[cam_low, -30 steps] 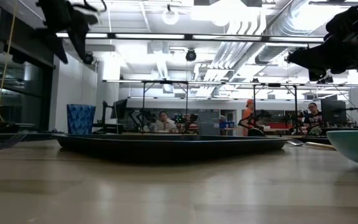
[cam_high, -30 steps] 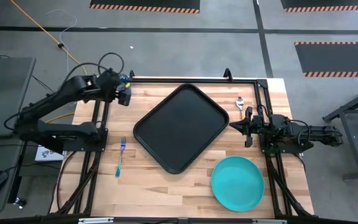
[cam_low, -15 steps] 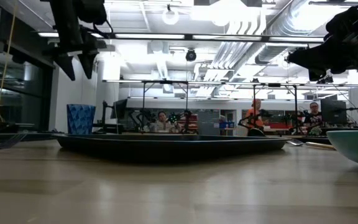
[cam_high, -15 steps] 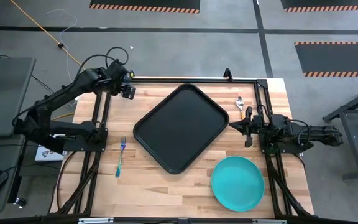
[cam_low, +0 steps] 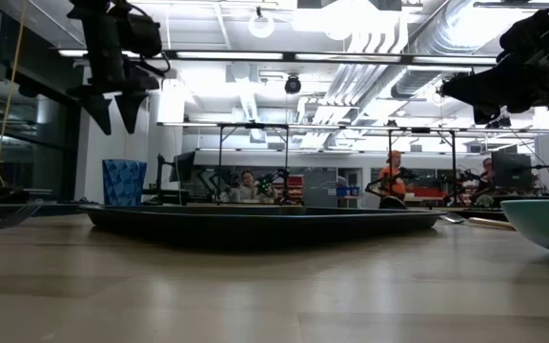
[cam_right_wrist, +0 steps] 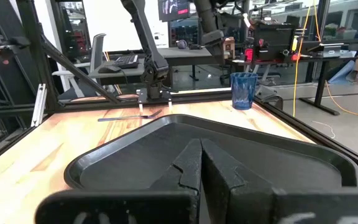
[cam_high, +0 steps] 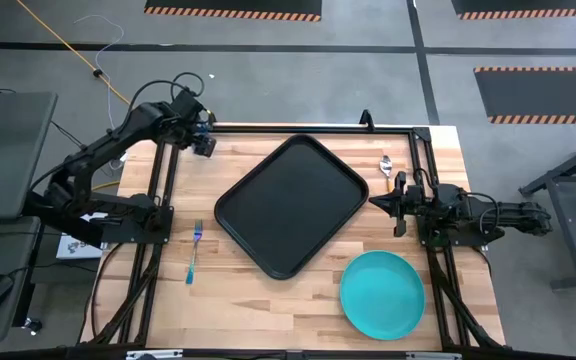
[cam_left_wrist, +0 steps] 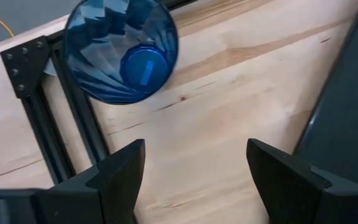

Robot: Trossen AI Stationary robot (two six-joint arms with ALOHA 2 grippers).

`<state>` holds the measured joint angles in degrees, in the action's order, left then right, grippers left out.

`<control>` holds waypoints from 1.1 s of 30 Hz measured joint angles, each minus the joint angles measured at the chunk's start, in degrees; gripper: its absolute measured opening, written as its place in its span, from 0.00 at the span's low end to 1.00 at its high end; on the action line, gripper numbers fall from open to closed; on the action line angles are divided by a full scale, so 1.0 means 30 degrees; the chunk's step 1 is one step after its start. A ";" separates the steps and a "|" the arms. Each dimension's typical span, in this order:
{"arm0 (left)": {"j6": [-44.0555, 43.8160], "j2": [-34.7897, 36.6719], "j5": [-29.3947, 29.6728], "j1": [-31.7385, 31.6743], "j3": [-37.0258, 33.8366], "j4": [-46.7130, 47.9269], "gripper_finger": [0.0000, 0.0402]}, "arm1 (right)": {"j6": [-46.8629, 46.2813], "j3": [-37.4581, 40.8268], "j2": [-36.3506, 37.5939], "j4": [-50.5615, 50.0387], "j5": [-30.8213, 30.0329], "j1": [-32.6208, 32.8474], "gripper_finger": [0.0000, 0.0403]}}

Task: Pick and place plate/cup/fork/spoon on tray
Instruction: Put the blue cup on the black tray

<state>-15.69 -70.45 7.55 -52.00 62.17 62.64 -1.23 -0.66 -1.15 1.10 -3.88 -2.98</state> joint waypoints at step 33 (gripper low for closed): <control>-0.0116 -0.2188 -0.1733 -0.2086 0.0000 -0.1151 0.67 | -0.0004 0.0003 0.0000 0.0000 -0.0002 0.0000 0.00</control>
<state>-16.03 -77.02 2.35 -58.26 62.17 59.19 -1.25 -0.65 -1.15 1.10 -3.89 -2.98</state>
